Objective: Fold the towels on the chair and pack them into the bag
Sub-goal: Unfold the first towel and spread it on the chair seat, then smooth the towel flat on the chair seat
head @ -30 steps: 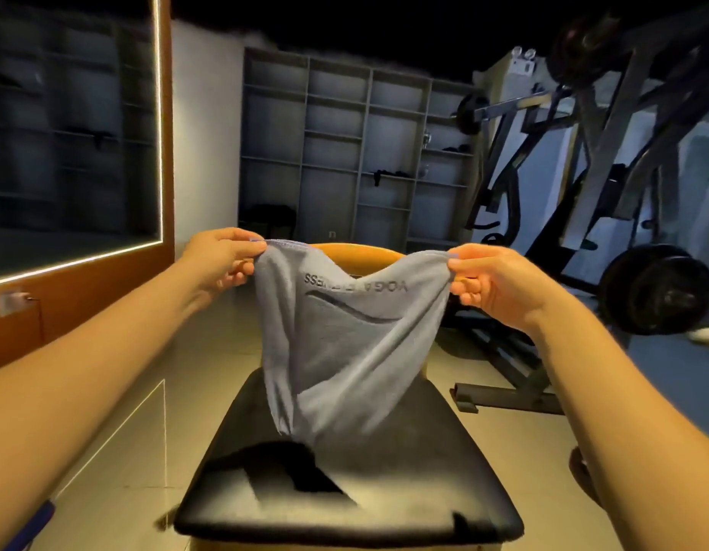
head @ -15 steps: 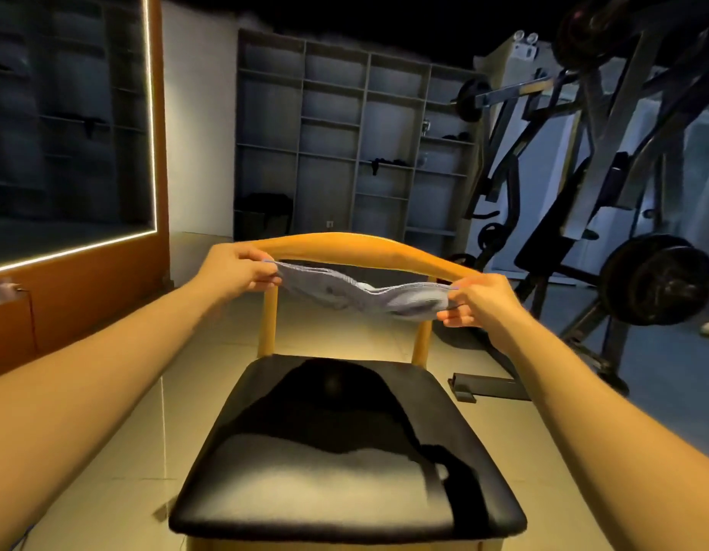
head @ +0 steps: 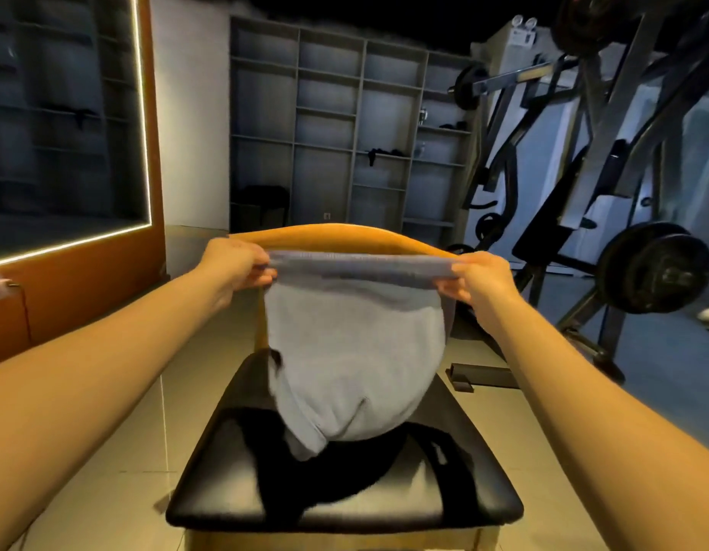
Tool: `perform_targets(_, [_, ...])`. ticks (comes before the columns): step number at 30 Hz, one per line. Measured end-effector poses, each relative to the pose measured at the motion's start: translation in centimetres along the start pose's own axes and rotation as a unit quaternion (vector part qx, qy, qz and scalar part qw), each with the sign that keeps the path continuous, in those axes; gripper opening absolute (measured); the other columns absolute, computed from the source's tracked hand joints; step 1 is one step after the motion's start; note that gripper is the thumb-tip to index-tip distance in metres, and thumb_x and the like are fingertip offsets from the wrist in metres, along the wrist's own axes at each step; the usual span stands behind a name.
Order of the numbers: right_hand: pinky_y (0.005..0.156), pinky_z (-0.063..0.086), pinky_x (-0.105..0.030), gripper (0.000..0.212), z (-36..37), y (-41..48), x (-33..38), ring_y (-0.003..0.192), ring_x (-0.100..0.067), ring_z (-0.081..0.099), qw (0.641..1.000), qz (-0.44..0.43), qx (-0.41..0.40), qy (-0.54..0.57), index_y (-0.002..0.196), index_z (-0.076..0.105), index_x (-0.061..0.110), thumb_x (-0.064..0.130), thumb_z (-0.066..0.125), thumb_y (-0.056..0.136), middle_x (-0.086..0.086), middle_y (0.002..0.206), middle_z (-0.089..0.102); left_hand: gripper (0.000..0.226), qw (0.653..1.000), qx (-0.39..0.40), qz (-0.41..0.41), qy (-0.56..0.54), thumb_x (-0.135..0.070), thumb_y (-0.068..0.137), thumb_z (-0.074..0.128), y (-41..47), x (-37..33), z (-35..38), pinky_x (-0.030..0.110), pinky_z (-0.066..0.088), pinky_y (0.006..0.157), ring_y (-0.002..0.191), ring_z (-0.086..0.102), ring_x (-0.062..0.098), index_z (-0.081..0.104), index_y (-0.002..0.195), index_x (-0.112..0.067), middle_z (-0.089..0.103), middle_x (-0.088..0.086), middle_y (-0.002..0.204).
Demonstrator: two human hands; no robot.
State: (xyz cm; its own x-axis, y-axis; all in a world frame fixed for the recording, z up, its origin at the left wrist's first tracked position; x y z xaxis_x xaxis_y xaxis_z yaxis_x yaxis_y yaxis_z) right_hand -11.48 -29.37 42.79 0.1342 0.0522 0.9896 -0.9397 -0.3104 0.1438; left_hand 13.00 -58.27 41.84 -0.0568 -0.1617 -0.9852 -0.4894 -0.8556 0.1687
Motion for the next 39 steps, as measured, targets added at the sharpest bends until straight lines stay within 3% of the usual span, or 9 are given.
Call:
perform_targets(3, [0.074,0.064,-0.037,0.016,-0.8,0.3,1.4,0.083,-0.032,0.077,0.997,-0.073,0.002,0.034,0.096,0.066,0.008,-0.003,0.054,0.097,-0.021,0.109,0.07,0.009,0.992,-0.012,0.12,-0.045,0.002,0.099,0.059,-0.2,-2.9,-0.5,0.018,0.059,0.056,0.058,0.071,0.011,0.063,0.095,-0.005,0.065,0.018,0.089])
perform_targets(9, [0.072,0.064,-0.039,0.009,-1.7,0.8,-2.0,0.087,-0.032,0.076,0.997,-0.073,0.001,0.004,0.099,0.07,0.006,0.007,0.061,0.096,-0.02,0.109,0.069,0.012,0.983,-0.024,0.183,0.014,-0.007,0.099,0.063,-2.7,-1.6,-1.9,0.015,0.059,0.066,0.092,0.069,0.015,0.065,0.11,-0.004,0.068,0.007,0.103])
perform_targets(11, [0.066,0.063,-0.036,0.01,-2.0,-0.4,-4.6,0.081,-0.029,0.075,0.999,-0.045,0.003,0.0,0.089,0.07,0.005,0.002,0.062,0.093,-0.019,0.101,0.07,0.009,0.982,-0.007,0.184,0.042,-0.007,0.097,0.065,-4.4,1.1,-2.2,0.018,0.058,0.07,0.091,0.07,0.013,0.068,0.106,-0.005,0.07,0.005,0.1])
perform_targets(14, [0.05,0.051,-0.028,0.014,-2.4,-4.4,-11.1,0.058,-0.021,0.063,0.995,0.004,0.069,-0.069,0.079,0.068,-0.004,-0.011,0.059,0.088,-0.015,0.071,0.066,0.005,0.978,0.049,0.149,0.135,-0.005,0.092,0.072,-7.3,8.5,-2.2,0.029,0.058,0.078,0.084,0.071,0.017,0.073,0.092,-0.01,0.075,0.003,0.088])
perform_targets(17, [0.052,0.044,-0.031,0.02,-3.7,-8.3,-18.2,0.056,-0.027,0.053,0.98,0.062,0.128,-0.14,0.069,0.063,-0.004,-0.015,0.052,0.083,-0.018,0.057,0.059,0.016,0.953,0.144,0.088,0.253,-0.004,0.088,0.074,-10.4,16.0,-1.9,0.027,0.051,0.074,0.076,0.069,0.01,0.074,0.08,-0.017,0.075,-0.002,0.08])
perform_targets(21, [0.053,0.054,-0.032,0.012,-5.6,-10.0,-21.2,0.064,-0.03,0.068,0.96,0.093,0.153,-0.215,0.082,0.065,-0.007,-0.003,0.055,0.088,-0.021,0.069,0.071,0.01,0.92,0.223,0.049,0.32,-0.01,0.09,0.074,-12.1,18.4,-1.9,0.016,0.051,0.067,0.079,0.07,0.011,0.074,0.082,-0.015,0.074,-0.004,0.082])
perform_targets(28, [0.057,0.058,-0.03,0.013,-6.3,-12.0,-21.0,0.066,-0.026,0.071,0.929,0.092,0.213,-0.287,0.08,0.067,-0.003,-0.002,0.056,0.088,-0.013,0.067,0.069,0.01,0.866,0.343,0.021,0.364,-0.01,0.087,0.077,-14.6,19.0,-1.4,0.02,0.055,0.067,0.07,0.069,0.012,0.076,0.078,-0.014,0.073,-0.003,0.073])
perform_targets(34, [0.068,0.061,-0.031,0.01,-7.4,-13.6,-21.0,0.073,-0.019,0.07,0.902,0.096,0.249,-0.339,0.084,0.071,0.002,0.007,0.065,0.09,-0.013,0.078,0.071,0.009,0.857,0.34,0.004,0.387,-0.013,0.087,0.078,-15.5,19.4,-2.6,0.016,0.054,0.064,0.078,0.068,0.017,0.078,0.078,-0.014,0.071,-0.002,0.075])
perform_targets(39, [0.076,0.064,-0.034,0.01,-7.4,-14.8,-20.7,0.089,-0.028,0.074,0.861,0.053,0.289,-0.415,0.083,0.074,0.004,0.012,0.072,0.09,-0.017,0.091,0.074,0.008,0.861,0.338,-0.01,0.38,-0.011,0.085,0.079,-15.9,19.6,-3.2,0.018,0.054,0.064,0.077,0.067,0.019,0.078,0.077,-0.011,0.07,-0.001,0.071])
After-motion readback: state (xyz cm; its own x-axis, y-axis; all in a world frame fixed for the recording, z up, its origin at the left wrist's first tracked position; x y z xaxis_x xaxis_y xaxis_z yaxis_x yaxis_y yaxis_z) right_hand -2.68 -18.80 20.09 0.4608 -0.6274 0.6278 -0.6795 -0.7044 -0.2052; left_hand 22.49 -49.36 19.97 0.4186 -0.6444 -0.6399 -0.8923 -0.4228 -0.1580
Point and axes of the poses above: each hand's wrist, its own y-axis towards the middle knuckle, its own z-axis out of the palm, x = y × z, the point moved 7 cm from there along y, towards the middle knuckle
